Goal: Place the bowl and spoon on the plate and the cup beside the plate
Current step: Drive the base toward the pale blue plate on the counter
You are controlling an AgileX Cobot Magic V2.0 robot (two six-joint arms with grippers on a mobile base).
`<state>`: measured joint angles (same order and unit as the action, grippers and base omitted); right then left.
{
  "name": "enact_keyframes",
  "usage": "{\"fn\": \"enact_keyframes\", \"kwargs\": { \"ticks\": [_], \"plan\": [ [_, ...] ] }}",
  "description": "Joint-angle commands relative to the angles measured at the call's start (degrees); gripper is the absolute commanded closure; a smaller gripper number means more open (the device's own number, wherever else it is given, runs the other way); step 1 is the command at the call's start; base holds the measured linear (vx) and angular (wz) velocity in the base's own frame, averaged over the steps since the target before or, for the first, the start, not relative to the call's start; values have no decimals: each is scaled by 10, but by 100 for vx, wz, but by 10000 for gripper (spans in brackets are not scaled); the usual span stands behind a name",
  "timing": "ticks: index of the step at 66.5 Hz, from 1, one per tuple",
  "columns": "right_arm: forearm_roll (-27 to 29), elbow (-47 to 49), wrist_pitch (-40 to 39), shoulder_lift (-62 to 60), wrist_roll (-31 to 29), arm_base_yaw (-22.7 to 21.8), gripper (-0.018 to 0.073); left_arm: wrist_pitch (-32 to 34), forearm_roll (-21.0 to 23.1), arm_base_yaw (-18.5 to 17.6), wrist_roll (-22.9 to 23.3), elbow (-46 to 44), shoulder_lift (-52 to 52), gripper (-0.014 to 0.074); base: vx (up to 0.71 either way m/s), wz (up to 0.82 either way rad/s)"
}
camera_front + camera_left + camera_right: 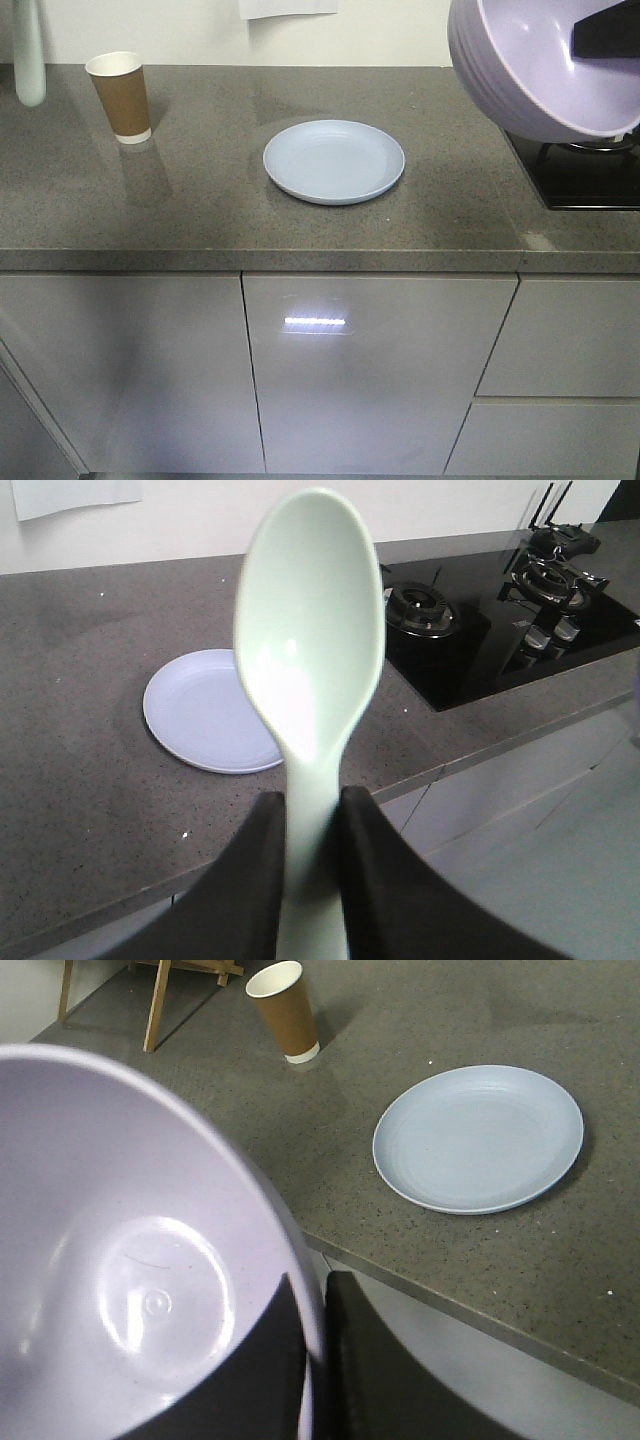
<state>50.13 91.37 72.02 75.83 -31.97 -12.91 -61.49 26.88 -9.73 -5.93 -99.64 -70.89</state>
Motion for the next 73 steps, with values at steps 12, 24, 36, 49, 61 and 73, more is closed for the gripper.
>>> {"fn": "enact_keyframes", "kwargs": {
  "ticks": [12,24,36,49,61,73],
  "plan": [
    [32,16,-14,-14,-6,-1,566,35,18,-3,-2,-12,9,603,8,-1],
    [32,16,-14,-14,-6,-1,566,35,18,-3,-2,-12,9,603,8,-1],
    [32,16,-14,-14,-6,-1,566,35,18,-3,-2,-12,9,603,8,-1],
    [32,16,-14,-14,-6,-1,566,35,18,-3,-2,-12,9,603,7,-1],
    [32,16,-14,-14,-6,-1,566,35,18,-3,-2,-12,9,603,7,-1],
    [32,16,-14,-14,-6,-1,566,35,18,-3,-2,-12,9,603,7,0]
  ]
}}
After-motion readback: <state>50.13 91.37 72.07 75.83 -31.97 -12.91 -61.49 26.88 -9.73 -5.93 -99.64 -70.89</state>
